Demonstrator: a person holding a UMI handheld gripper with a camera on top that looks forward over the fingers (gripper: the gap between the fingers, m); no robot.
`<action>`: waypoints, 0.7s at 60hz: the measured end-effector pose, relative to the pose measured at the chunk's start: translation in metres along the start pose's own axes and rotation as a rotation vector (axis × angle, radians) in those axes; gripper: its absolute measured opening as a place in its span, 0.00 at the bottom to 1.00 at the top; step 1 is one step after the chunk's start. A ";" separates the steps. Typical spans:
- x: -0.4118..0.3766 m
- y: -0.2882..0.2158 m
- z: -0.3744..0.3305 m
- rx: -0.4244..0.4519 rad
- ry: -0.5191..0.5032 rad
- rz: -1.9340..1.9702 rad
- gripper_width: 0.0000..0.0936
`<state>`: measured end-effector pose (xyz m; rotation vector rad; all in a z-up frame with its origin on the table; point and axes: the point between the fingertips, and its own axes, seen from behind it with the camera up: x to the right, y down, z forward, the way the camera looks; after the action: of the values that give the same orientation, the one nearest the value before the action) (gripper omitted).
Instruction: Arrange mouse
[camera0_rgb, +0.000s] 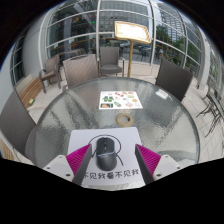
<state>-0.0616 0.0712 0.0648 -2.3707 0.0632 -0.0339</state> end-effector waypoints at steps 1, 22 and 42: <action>0.000 -0.003 -0.010 0.010 -0.009 0.002 0.93; 0.034 -0.011 -0.198 0.183 -0.054 0.005 0.93; 0.063 0.054 -0.274 0.199 -0.059 -0.016 0.91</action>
<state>-0.0124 -0.1612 0.2244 -2.1718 0.0115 0.0210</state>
